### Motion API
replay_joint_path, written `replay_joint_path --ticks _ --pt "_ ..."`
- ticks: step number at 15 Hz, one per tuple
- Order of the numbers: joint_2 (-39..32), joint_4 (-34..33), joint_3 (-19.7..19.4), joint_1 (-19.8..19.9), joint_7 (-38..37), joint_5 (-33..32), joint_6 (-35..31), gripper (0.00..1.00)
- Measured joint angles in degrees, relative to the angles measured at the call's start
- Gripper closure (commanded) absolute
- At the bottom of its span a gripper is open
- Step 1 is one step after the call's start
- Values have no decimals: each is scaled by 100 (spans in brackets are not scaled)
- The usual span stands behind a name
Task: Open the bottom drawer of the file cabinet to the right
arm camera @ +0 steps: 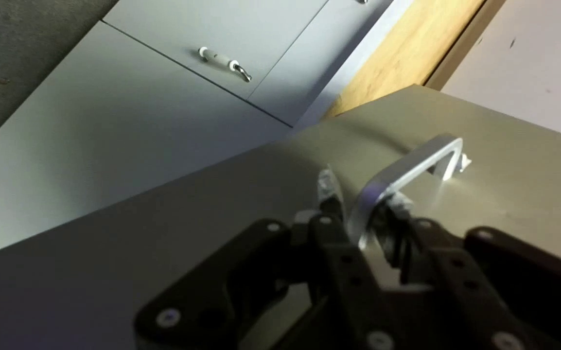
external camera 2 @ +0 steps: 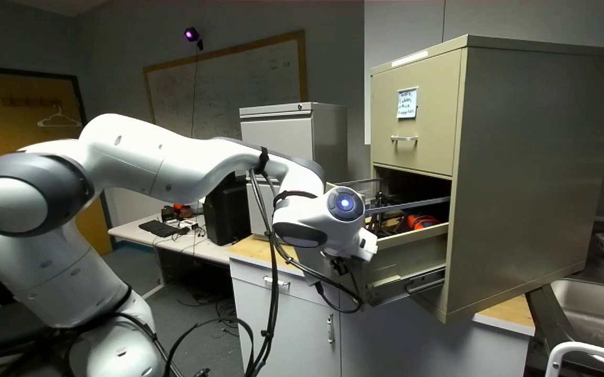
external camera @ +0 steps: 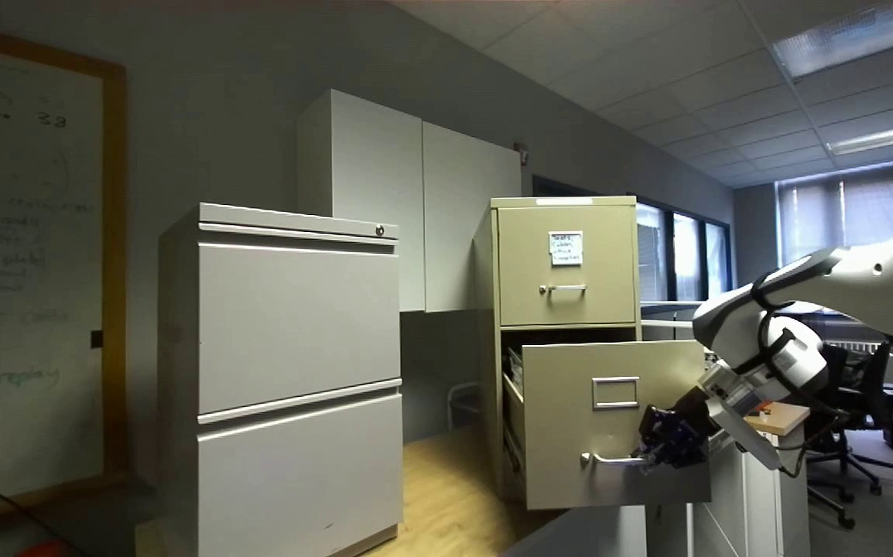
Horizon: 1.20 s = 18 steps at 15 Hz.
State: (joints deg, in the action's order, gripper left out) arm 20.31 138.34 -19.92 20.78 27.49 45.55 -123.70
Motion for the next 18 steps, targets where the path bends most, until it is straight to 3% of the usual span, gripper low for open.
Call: replay_joint_path --ticks 2,12,18 --pt "335 324 -32 -4 20 -143 -56 40" --pt "1631 1500 -66 -225 -198 -400 -1077 40" --pt "2084 1759 -31 -382 -821 -1191 -1361 40"
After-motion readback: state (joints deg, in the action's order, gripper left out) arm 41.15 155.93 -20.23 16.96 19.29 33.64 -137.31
